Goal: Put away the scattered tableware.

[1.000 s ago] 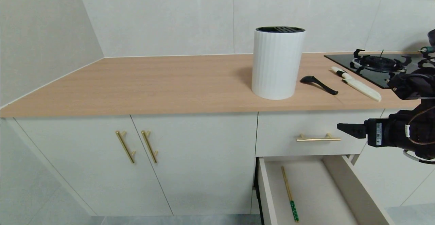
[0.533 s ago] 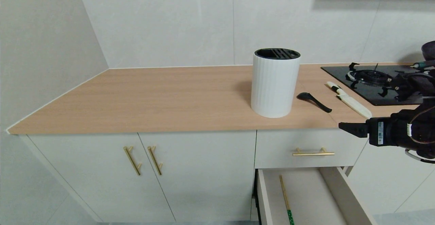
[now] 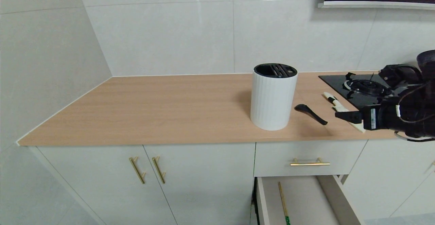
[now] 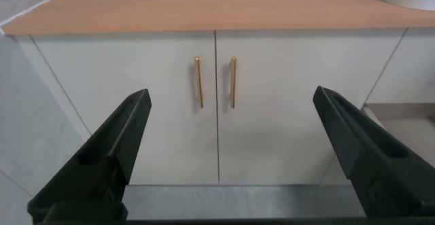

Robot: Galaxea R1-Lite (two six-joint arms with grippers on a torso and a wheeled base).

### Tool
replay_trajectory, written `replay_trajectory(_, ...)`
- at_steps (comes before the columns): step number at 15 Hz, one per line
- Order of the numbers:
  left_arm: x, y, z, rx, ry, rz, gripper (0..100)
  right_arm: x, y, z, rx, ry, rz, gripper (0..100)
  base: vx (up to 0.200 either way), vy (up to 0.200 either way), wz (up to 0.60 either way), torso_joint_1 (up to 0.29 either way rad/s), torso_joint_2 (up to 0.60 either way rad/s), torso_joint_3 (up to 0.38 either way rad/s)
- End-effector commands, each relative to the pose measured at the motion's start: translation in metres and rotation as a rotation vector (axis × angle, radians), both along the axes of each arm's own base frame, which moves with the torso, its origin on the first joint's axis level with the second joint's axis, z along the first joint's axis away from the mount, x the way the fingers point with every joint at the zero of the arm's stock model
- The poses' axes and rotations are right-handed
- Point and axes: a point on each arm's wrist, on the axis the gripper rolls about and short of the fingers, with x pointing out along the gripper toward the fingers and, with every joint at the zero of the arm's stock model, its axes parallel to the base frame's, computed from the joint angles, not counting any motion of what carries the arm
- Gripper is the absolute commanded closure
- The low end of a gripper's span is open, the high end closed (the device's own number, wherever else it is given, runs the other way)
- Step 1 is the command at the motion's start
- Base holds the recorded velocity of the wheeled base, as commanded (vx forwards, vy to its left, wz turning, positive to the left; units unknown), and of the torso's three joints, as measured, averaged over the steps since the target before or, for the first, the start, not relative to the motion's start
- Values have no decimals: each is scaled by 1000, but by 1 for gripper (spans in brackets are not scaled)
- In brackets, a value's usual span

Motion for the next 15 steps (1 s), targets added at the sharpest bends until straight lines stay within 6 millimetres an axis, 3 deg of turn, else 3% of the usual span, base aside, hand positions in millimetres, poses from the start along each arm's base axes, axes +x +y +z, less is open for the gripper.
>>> replay_trajectory(1,0,0,0,0,-1,1,0,67,-25,-18,-6,26,23,0,0,0,0,0,0,0)
replay_trajectory(7,0,0,0,0,1,1,0,139,-25,-74,-51,95,151,0,0,0,0,0,0,0)
replay_trajectory(11,0,0,0,0,1,1,0,158,-27,-101,-45,144,147,0,0,0,0,0,0,0)
replay_trajectory(15,0,0,0,0,-1,1,0,170,-27,-112,-45,95,145,0,0,0,0,0,0,0)
